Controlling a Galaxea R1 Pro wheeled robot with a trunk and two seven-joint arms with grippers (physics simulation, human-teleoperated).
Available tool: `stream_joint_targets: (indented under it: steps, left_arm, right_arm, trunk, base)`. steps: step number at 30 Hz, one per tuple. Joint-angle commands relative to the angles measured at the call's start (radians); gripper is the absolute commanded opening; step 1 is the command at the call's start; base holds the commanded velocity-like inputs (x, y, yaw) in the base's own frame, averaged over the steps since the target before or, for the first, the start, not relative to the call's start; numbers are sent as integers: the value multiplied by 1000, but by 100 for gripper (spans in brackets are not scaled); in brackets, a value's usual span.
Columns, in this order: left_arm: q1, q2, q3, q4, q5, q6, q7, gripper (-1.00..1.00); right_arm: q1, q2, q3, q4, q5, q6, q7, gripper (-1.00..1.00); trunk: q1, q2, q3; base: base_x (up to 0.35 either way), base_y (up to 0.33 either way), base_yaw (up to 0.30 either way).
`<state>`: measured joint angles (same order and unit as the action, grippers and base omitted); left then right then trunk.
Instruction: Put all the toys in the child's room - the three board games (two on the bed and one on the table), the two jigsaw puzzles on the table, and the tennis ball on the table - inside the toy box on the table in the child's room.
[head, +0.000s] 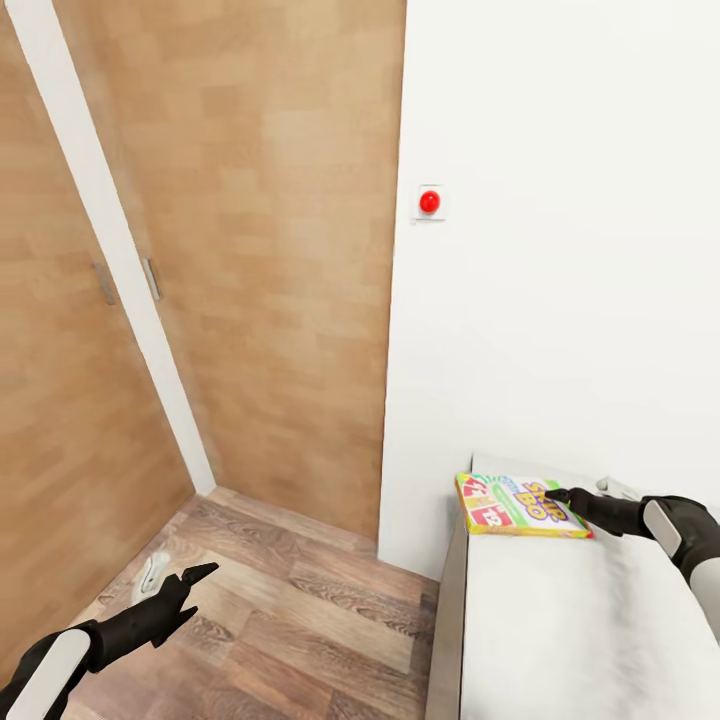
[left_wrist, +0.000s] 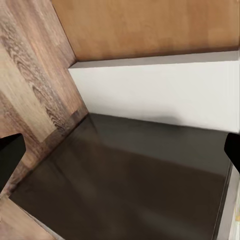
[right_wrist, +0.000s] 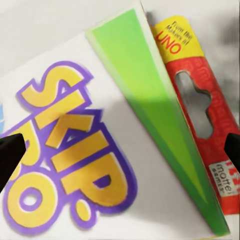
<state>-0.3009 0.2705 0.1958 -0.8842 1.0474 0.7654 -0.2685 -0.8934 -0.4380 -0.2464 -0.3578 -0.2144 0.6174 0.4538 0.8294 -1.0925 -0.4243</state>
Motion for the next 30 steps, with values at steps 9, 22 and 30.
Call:
stream_joint_targets:
  steps: [9,22,30]
  left_arm:
    - [-1,-1,2,1,-1,6,-3,100]
    - [-13,-37,-9,-3,-13,-7,-2,100]
    - [-47,-103,-136,-74,-23,-54,-30,100]
  right_arm:
    - [2,2,-3,10,-3,-4,7,100]
    - [74,-15,-6,-177,-2,-38,108,100]
    - [359,12,-115,-733,-4,-25,195,100]
  trunk:
    - [0,-1,0]
    - [0,-1,0]
    - [0,-1,0]
  base:
    - [0,0,105]
    - [0,0,3]
    - [0,0,0]
